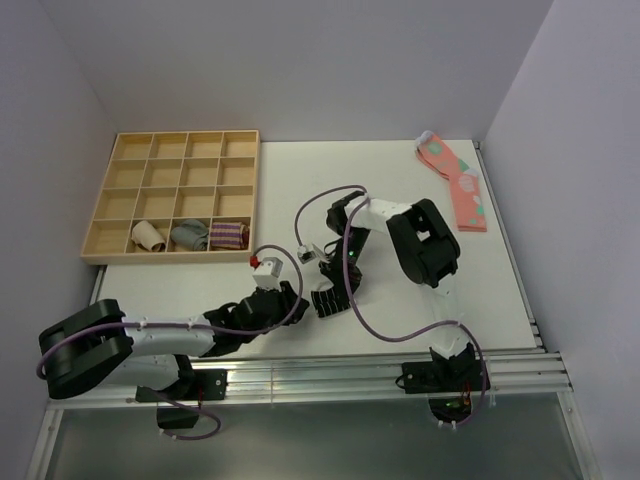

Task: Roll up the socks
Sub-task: Roll the sock at the center of the board.

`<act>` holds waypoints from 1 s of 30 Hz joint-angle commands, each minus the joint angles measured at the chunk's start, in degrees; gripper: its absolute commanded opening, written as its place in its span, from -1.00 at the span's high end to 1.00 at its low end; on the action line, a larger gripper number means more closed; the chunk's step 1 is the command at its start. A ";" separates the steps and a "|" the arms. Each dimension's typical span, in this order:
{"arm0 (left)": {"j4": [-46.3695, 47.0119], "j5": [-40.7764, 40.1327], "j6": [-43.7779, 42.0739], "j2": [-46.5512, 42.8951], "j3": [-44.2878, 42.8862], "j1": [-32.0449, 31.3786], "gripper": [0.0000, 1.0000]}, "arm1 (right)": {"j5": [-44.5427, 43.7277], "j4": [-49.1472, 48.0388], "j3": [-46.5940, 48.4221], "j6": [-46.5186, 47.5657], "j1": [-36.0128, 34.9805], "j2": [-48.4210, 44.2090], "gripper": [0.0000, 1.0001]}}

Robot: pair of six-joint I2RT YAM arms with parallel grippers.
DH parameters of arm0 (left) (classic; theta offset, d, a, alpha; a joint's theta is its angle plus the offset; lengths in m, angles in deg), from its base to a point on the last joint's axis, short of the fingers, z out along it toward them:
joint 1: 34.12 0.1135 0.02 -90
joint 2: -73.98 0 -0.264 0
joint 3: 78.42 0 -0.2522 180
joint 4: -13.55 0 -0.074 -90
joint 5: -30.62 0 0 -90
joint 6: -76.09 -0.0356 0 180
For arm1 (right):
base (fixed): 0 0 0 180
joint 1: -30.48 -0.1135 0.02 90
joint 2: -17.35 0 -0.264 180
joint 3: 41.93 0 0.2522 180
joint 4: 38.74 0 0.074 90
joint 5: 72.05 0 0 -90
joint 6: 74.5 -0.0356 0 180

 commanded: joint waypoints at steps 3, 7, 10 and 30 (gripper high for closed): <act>9.58 -5.64 -13.19 0.21 -0.98 -3.28 0.15 | -0.57 4.64 2.79 -1.88 0.10 3.15 0.56; 14.59 -1.69 -17.06 1.88 -0.63 -3.64 0.08 | -0.13 6.84 4.20 -2.59 0.10 5.08 0.56; 17.15 1.13 -19.17 3.90 -0.80 -3.64 0.05 | -0.22 7.28 5.07 -3.73 0.10 5.96 0.56; 29.54 10.98 -20.51 21.57 -3.53 -2.41 0.05 | -1.10 6.50 4.73 -5.40 0.19 7.02 0.57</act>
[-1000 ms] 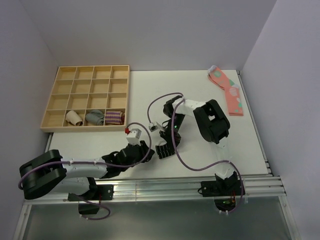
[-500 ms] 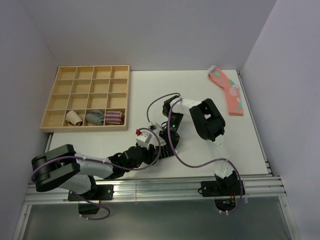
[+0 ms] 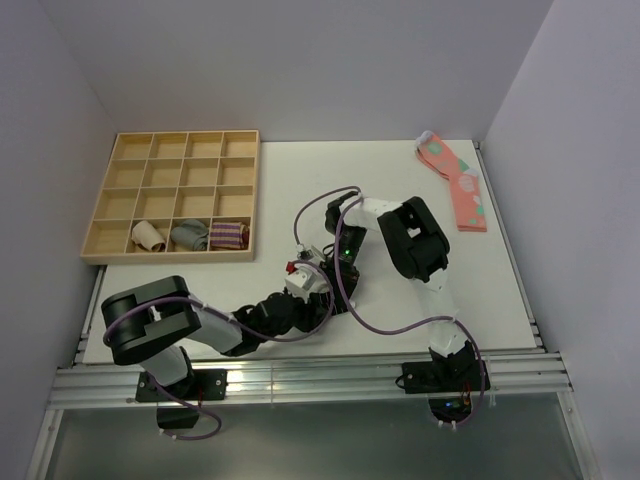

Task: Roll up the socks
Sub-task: Roll the sock at the center of the board.

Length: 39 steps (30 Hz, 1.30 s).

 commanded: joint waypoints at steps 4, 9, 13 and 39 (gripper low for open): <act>6.10 4.03 2.17 2.42 -0.73 2.58 0.23 | -2.82 0.50 -0.61 0.43 0.06 0.97 0.57; 7.50 7.99 5.25 5.59 -0.90 4.69 0.76 | -2.91 -0.29 -1.40 0.17 0.15 0.53 0.55; 5.94 10.97 8.06 6.38 -1.43 5.14 0.99 | -3.88 -3.27 -3.24 -1.58 0.15 -1.05 0.53; -39.60 18.53 25.65 -0.90 -9.08 9.35 0.99 | 7.98 -24.64 -12.03 -11.61 13.32 -24.25 0.05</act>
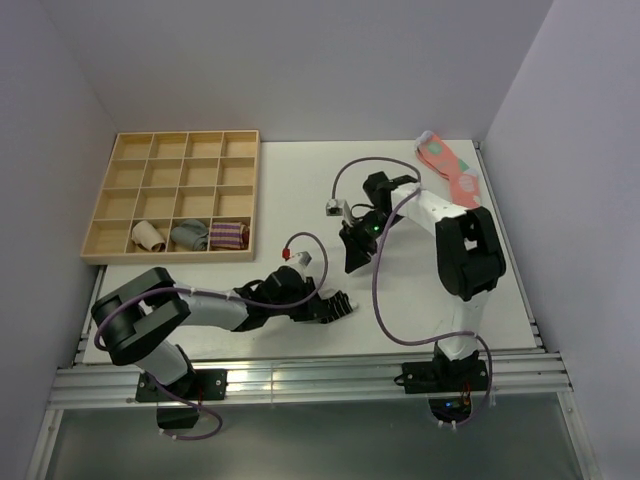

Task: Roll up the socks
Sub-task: Roll the sock at the center of the board.

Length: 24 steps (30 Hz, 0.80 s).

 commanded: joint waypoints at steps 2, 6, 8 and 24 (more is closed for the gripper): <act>-13.46 4.94 -0.10 0.16 2.14 2.53 0.99 | 4.95 -2.89 -2.16 0.84 2.69 -5.81 0.05; -11.88 11.18 -0.45 0.42 3.89 5.88 0.99 | 2.41 -10.69 -9.27 1.18 3.22 -14.57 0.05; -13.19 13.83 -1.07 0.34 3.81 7.72 0.99 | 1.53 -12.90 -14.45 2.41 3.22 -19.93 0.05; -13.55 30.79 -0.63 3.41 3.02 14.23 0.99 | -19.47 -37.25 -44.87 2.60 -20.66 -51.16 -0.08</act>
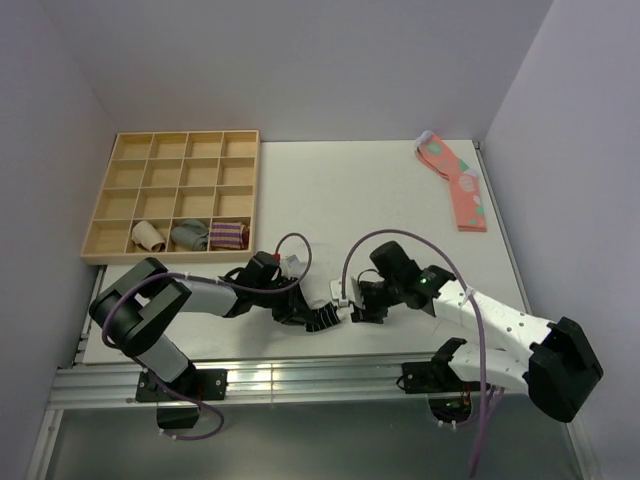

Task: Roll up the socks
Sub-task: Roll the sock at the center of the board.

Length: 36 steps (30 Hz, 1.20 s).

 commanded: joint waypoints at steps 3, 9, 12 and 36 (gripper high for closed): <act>-8.75 3.12 -0.78 2.43 0.70 0.16 0.99 | -8.20 -9.87 -3.11 -1.10 -7.25 -4.07 -0.09; -8.66 5.23 1.77 3.22 0.00 0.16 0.99 | -13.13 -14.97 -6.80 -1.63 -13.93 -5.48 -0.08; -9.54 5.50 2.03 3.84 -0.80 0.16 0.99 | -14.71 -16.64 -8.03 -1.98 -17.36 -5.39 -0.08; -11.91 8.31 1.33 5.86 -3.70 1.47 0.99 | -24.29 -24.64 -11.29 -1.19 -29.32 2.33 -0.02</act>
